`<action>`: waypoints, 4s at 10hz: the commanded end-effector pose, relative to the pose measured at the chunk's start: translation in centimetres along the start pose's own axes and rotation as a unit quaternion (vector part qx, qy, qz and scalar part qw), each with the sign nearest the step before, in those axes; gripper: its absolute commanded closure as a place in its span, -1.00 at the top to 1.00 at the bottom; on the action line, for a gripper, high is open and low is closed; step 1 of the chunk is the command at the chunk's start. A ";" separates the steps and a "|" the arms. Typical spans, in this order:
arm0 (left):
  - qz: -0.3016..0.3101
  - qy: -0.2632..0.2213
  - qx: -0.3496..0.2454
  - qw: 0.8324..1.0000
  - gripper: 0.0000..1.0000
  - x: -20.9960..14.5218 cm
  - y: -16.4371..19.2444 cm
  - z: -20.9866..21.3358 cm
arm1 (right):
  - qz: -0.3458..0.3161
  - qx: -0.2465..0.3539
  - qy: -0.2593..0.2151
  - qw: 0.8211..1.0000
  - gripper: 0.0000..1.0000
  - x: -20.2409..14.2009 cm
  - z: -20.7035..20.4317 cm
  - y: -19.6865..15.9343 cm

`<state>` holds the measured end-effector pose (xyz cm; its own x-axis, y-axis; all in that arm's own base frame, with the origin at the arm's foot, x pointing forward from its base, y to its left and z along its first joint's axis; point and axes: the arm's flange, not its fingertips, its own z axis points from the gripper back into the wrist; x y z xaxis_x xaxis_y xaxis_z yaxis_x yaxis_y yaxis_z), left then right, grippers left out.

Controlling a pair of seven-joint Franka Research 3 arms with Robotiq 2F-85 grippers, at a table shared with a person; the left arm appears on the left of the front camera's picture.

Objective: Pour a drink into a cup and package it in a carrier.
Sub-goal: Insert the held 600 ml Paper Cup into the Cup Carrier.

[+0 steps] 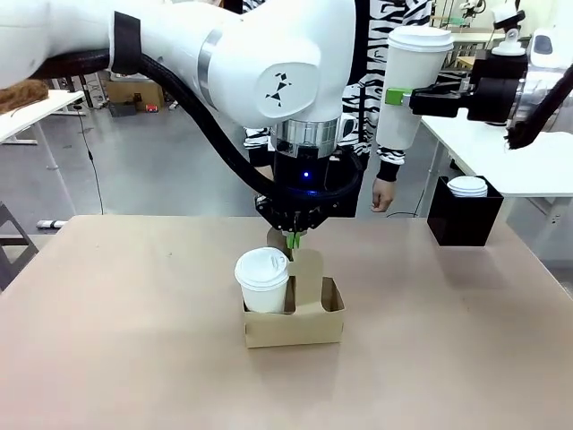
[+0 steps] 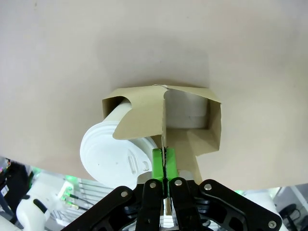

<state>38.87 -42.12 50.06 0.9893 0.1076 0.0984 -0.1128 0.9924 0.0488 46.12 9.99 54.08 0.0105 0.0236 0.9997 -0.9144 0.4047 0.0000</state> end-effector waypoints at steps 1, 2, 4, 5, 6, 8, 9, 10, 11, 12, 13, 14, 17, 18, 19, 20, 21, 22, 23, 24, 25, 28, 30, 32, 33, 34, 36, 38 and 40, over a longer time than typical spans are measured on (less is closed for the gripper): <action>-0.001 0.000 0.000 1.000 -0.96 -0.1 0.0 0.0 | 0.008 0.001 -0.009 1.000 0.60 0.3 -0.3 -0.1; -0.018 -0.007 -0.003 1.000 0.18 -0.2 0.9 0.3 | 0.008 0.001 -0.009 1.000 0.60 0.3 -0.3 -0.1; -0.059 0.005 -0.030 0.998 1.00 -1.8 2.3 2.7 | -0.019 0.046 0.020 0.999 0.60 -1.1 -1.2 -0.2; -0.078 -0.011 -0.036 0.996 0.26 -2.7 3.8 4.5 | -0.034 0.092 0.028 0.995 0.60 -2.6 -2.3 -1.1; -0.115 -0.007 -0.053 0.992 1.00 -3.6 5.9 6.5 | -0.034 0.124 0.046 0.991 0.60 -4.3 -3.1 -1.5; -0.212 -0.006 -0.044 0.976 1.00 -4.7 10.9 8.8 | -0.039 0.236 0.046 0.970 0.60 -8.3 -4.7 -0.7; -0.282 -0.022 -0.049 0.958 1.00 -5.2 15.1 9.4 | -0.042 0.265 0.033 0.963 0.60 -10.0 -5.4 0.1; -0.310 -0.044 -0.040 0.949 1.00 -5.6 18.1 9.3 | -0.038 0.282 0.022 0.958 0.60 -11.1 -6.1 0.7; -0.347 -0.067 -0.029 0.935 1.00 -6.5 20.1 8.4 | -0.031 0.297 0.009 0.954 0.60 -12.3 -6.9 1.5; -0.375 -0.082 -0.029 0.923 1.00 -6.6 21.3 7.1 | -0.030 0.314 0.003 0.949 0.60 -13.3 -7.5 2.1; -0.325 -0.092 -0.033 0.940 1.00 -5.7 21.0 5.2 | -0.027 0.299 -0.016 0.954 0.60 -13.4 -7.5 2.2; -0.347 -0.049 -0.024 0.936 1.00 -5.9 20.1 9.4 | -0.044 0.296 0.015 0.954 0.60 -13.4 -7.1 2.4; -0.351 -0.063 -0.022 0.934 1.00 -6.2 21.1 7.8 | -0.040 0.301 0.009 0.953 0.60 -14.1 -7.4 2.5; -0.385 -0.069 -0.053 0.919 1.00 -6.3 22.3 6.8 | -0.042 0.314 -0.008 0.949 0.60 -15.1 -8.0 3.0; -0.417 -0.092 -0.059 0.902 1.00 -6.3 23.6 6.0 | -0.042 0.325 -0.020 0.944 0.60 -15.8 -8.6 3.3; -0.472 -0.124 -0.032 0.872 1.00 -6.2 24.8 4.5 | -0.046 0.335 -0.015 0.941 0.60 -16.6 -9.3 3.5; -0.523 -0.125 -0.036 0.843 1.00 -5.7 26.0 2.4 | -0.049 0.348 -0.015 0.936 0.60 -17.3 -9.8 4.0; -0.526 -0.087 -0.043 0.845 1.00 -5.1 27.4 0.9 | -0.063 0.358 -0.013 0.932 0.60 -17.9 -10.3 4.3; -0.542 -0.067 -0.071 0.835 1.00 -4.7 28.6 -0.3 | -0.068 0.370 -0.011 0.926 0.60 -18.5 -10.8 4.6; -0.548 -0.065 -0.106 0.827 1.00 -4.7 29.5 -1.1 | -0.074 0.378 -0.007 0.923 0.60 -19.3 -11.2 5.1; -0.545 -0.072 -0.135 0.825 1.00 -4.7 30.2 -1.4 | -0.089 0.387 -0.003 0.918 0.60 -20.0 -11.4 5.5; -0.545 -0.066 -0.096 0.830 1.00 -4.4 29.7 -2.0 | -0.095 0.392 0.012 0.915 0.60 -22.5 -11.9 5.6; -0.545 -0.066 -0.096 0.830 1.00 -4.4 29.7 -2.0 | -0.098 0.399 0.024 0.911 0.60 -24.0 -12.0 6.1; -0.545 -0.066 -0.096 0.830 1.00 -4.4 29.7 -2.0 | -0.082 0.405 0.028 0.910 0.60 -25.2 -12.2 6.0; -0.545 -0.066 -0.096 0.830 1.00 -4.4 29.7 -2.0 | -0.073 0.407 0.029 0.910 0.60 -25.8 -12.1 6.1; -0.545 -0.066 -0.096 0.830 1.00 -4.4 29.7 -2.0 | -0.064 0.414 0.032 0.907 0.60 -26.4 -12.1 6.1; -0.545 -0.066 -0.096 0.830 1.00 -4.4 29.7 -2.0 | -0.049 0.422 0.035 0.905 0.60 -27.2 -12.2 6.3; -0.545 -0.066 -0.096 0.830 1.00 -4.4 29.7 -2.0 | -0.032 0.424 0.040 0.904 0.60 -28.1 -12.5 6.4; -0.545 -0.066 -0.096 0.830 1.00 -4.4 29.7 -2.0 | -0.028 0.424 0.047 0.904 0.60 -28.3 -12.3 6.2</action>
<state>31.25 -13.09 49.03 0.4701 -0.8557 0.2164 0.8764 0.4816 0.0002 44.84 22.90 25.48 0.1073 0.1085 0.9883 -0.8940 -0.4244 0.1437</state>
